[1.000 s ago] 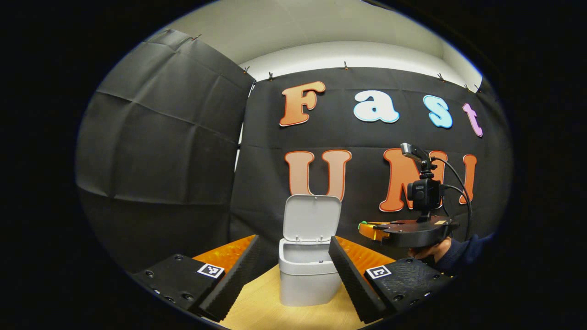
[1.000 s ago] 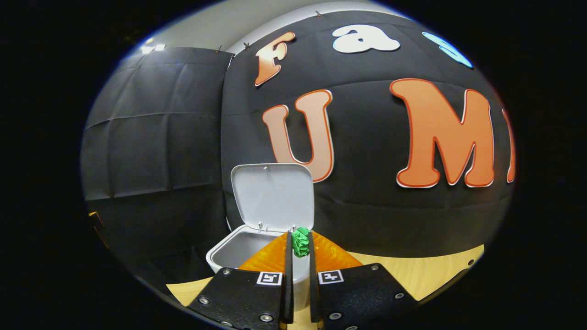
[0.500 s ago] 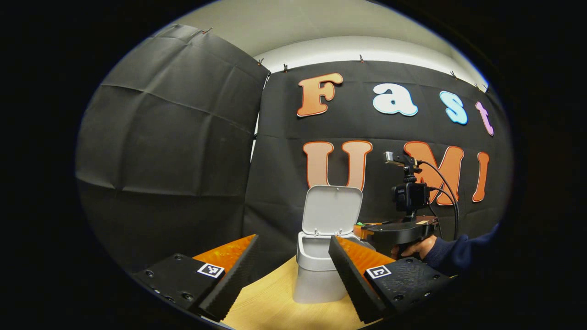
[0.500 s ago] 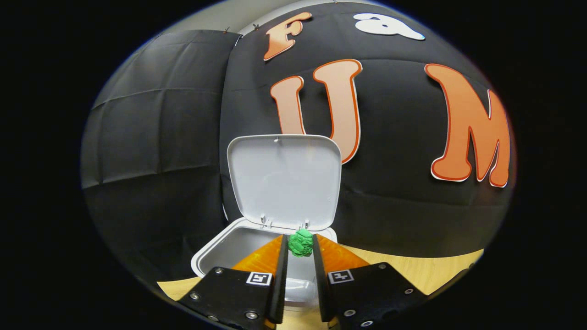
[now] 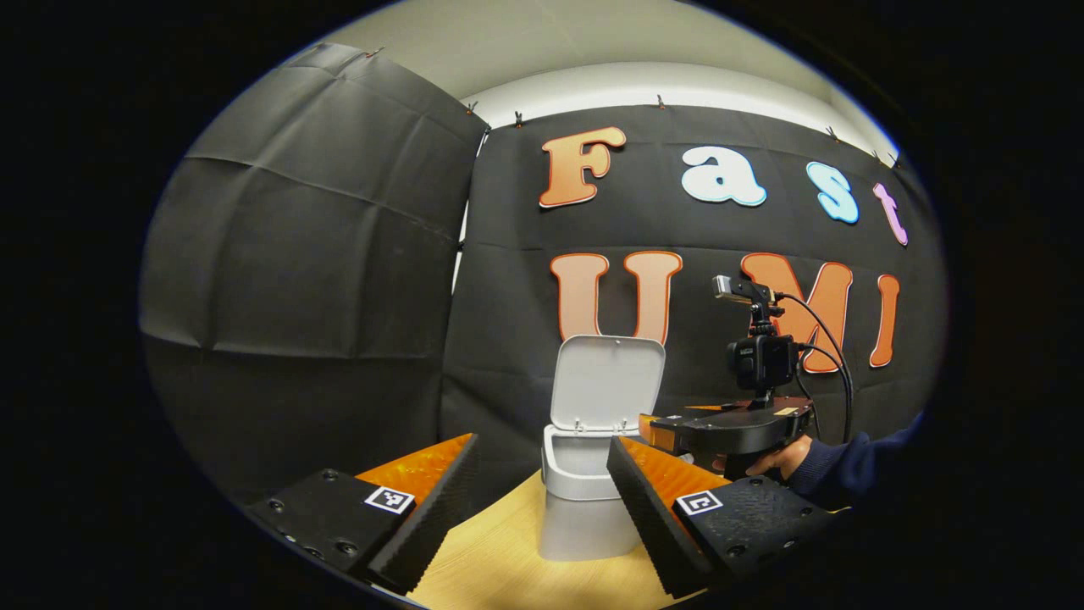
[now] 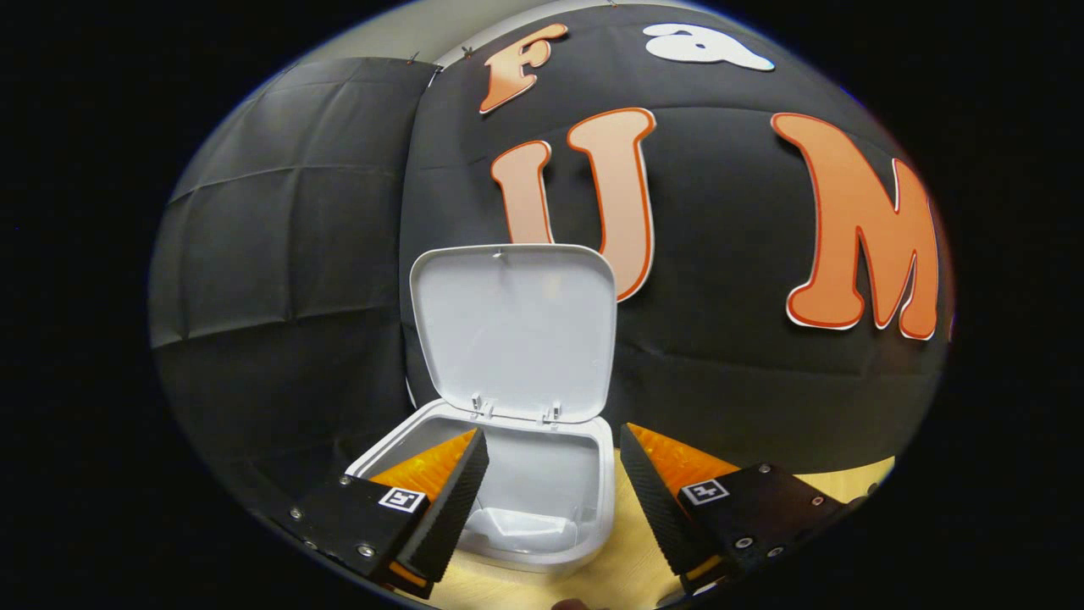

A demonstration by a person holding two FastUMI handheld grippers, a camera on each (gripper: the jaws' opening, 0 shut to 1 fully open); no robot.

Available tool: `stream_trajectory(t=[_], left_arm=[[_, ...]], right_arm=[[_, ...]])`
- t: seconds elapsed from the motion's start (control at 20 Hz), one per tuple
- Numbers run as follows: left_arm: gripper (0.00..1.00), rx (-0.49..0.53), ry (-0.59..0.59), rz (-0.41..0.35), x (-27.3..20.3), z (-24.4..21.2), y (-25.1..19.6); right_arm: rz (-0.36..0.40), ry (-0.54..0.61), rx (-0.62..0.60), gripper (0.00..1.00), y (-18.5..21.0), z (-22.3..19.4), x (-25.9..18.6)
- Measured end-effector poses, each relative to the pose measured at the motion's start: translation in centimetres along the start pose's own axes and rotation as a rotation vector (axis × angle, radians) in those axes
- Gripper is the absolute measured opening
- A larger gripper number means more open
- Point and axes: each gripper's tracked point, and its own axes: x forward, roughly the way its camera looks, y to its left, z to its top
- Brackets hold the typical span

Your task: Press the lid of the desktop garbage bin to open it, pick up the crumpled paper on the desktop and throw it into the bin, then pick up the pop can on the desktop and drop it into the bin, and finally close the garbage bin lid.

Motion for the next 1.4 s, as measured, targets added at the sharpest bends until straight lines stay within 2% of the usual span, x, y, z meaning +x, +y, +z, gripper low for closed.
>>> stream_trajectory(t=[0.25,0.65,0.85,1.1,1.4], left_arm=[[0.96,0.005,0.003,-0.103,1.2,-0.3,-4.5],[0.96,0.01,0.019,-0.307,1.2,-1.1,-13.9],[0.96,0.015,0.013,-0.396,0.2,-1.2,-18.6],[0.96,0.049,0.005,-0.467,-1.7,-1.8,-22.8],[0.96,0.059,0.039,-0.54,-3.1,-4.3,-26.9]], right_arm=[[-0.104,-0.061,-0.003,0.93,-5.1,0.9,-5.1],[-0.393,-0.156,0.006,0.94,-17.3,1.4,-19.6],[-0.52,-0.173,-0.027,0.93,-21.2,0.3,-26.4],[-0.602,-0.14,-0.039,0.93,-23.9,-1.7,-34.4],[-0.666,-0.107,-0.008,0.93,-26.7,-3.5,-37.9]])
